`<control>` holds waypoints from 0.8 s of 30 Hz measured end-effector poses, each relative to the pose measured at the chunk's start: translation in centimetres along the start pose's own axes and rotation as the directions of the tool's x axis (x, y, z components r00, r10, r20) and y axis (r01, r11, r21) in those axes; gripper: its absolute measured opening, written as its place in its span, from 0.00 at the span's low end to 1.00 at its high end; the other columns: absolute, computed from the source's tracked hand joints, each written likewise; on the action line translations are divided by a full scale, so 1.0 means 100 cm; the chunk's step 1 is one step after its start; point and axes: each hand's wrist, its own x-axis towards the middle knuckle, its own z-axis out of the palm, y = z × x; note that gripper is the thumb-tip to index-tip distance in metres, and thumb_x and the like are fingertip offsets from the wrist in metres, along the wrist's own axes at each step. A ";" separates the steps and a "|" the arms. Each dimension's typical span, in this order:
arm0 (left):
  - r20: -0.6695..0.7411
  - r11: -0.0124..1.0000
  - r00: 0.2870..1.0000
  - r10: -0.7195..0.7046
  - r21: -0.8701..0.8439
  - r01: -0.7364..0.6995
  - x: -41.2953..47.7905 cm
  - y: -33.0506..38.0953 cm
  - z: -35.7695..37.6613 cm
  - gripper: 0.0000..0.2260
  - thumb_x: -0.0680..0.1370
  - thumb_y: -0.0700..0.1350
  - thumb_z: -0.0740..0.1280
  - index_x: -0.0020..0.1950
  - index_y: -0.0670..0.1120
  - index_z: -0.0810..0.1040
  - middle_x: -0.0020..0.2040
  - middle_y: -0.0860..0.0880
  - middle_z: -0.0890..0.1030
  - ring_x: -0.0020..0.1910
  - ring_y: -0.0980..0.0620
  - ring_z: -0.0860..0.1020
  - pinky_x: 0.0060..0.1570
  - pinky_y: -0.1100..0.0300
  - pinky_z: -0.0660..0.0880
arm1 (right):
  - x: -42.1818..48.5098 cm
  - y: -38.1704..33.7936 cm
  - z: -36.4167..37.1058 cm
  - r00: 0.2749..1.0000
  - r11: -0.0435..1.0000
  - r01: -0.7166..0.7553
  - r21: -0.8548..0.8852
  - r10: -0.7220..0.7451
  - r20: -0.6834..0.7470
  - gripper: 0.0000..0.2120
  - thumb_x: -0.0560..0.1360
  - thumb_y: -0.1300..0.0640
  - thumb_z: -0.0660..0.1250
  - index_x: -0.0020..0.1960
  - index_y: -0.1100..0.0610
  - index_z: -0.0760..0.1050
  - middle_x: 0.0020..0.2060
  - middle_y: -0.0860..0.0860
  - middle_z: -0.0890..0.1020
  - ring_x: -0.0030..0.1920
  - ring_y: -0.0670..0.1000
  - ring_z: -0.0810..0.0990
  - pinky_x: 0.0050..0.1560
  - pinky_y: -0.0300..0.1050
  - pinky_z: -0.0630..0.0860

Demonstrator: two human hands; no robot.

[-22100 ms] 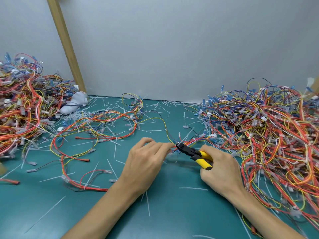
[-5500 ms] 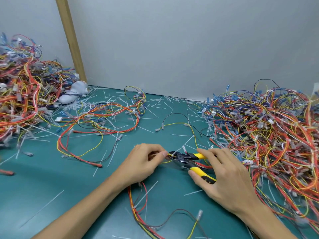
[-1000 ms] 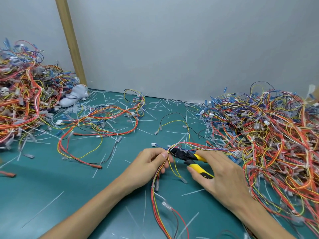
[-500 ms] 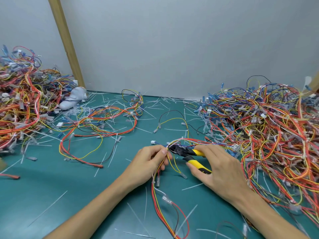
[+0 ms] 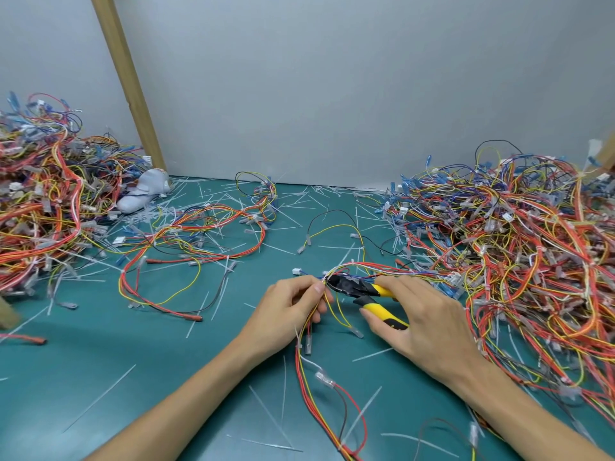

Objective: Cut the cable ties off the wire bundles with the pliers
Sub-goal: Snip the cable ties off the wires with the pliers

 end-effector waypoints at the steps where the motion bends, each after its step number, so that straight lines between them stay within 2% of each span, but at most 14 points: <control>1: -0.008 1.000 1.000 0.012 0.001 -0.012 0.000 0.000 0.000 0.13 0.83 0.46 0.59 0.44 0.46 0.80 0.33 0.56 0.77 0.33 0.56 0.76 0.37 0.65 0.72 | 0.000 0.000 0.000 1.000 1.000 -0.006 -0.004 0.006 0.010 0.18 0.72 0.41 0.65 0.53 0.53 0.79 0.43 0.45 0.80 0.44 0.48 0.80 0.36 0.42 0.76; 5: -0.020 0.999 0.999 0.047 0.006 -0.047 0.000 -0.001 0.001 0.11 0.82 0.44 0.61 0.45 0.44 0.81 0.33 0.55 0.78 0.33 0.56 0.77 0.38 0.65 0.73 | -0.001 -0.001 -0.001 0.999 0.999 -0.009 -0.037 0.011 0.051 0.18 0.72 0.41 0.66 0.54 0.53 0.77 0.44 0.46 0.77 0.44 0.50 0.78 0.39 0.39 0.70; 10: -0.016 0.997 0.998 0.062 0.047 -0.061 0.001 -0.003 0.001 0.11 0.82 0.44 0.61 0.44 0.43 0.80 0.36 0.47 0.81 0.34 0.55 0.76 0.39 0.60 0.74 | 0.001 -0.002 -0.002 0.996 0.997 0.011 -0.075 -0.005 0.087 0.19 0.73 0.42 0.66 0.56 0.55 0.77 0.44 0.50 0.77 0.45 0.55 0.78 0.43 0.48 0.75; 15: 0.011 0.999 0.999 0.047 0.012 -0.048 0.001 -0.003 0.000 0.10 0.82 0.42 0.61 0.47 0.42 0.80 0.36 0.55 0.80 0.33 0.57 0.76 0.38 0.65 0.73 | 0.000 -0.001 0.001 0.993 0.996 0.019 -0.085 -0.009 0.117 0.20 0.74 0.41 0.64 0.56 0.55 0.77 0.44 0.50 0.78 0.45 0.55 0.79 0.41 0.48 0.77; 24: 0.017 0.998 0.999 0.038 0.040 -0.039 0.002 -0.003 0.002 0.10 0.82 0.42 0.60 0.48 0.43 0.81 0.36 0.56 0.79 0.34 0.57 0.76 0.39 0.64 0.73 | -0.001 0.002 0.004 0.996 0.997 0.014 -0.081 -0.007 0.085 0.19 0.74 0.39 0.63 0.55 0.51 0.78 0.42 0.46 0.80 0.43 0.51 0.80 0.33 0.44 0.75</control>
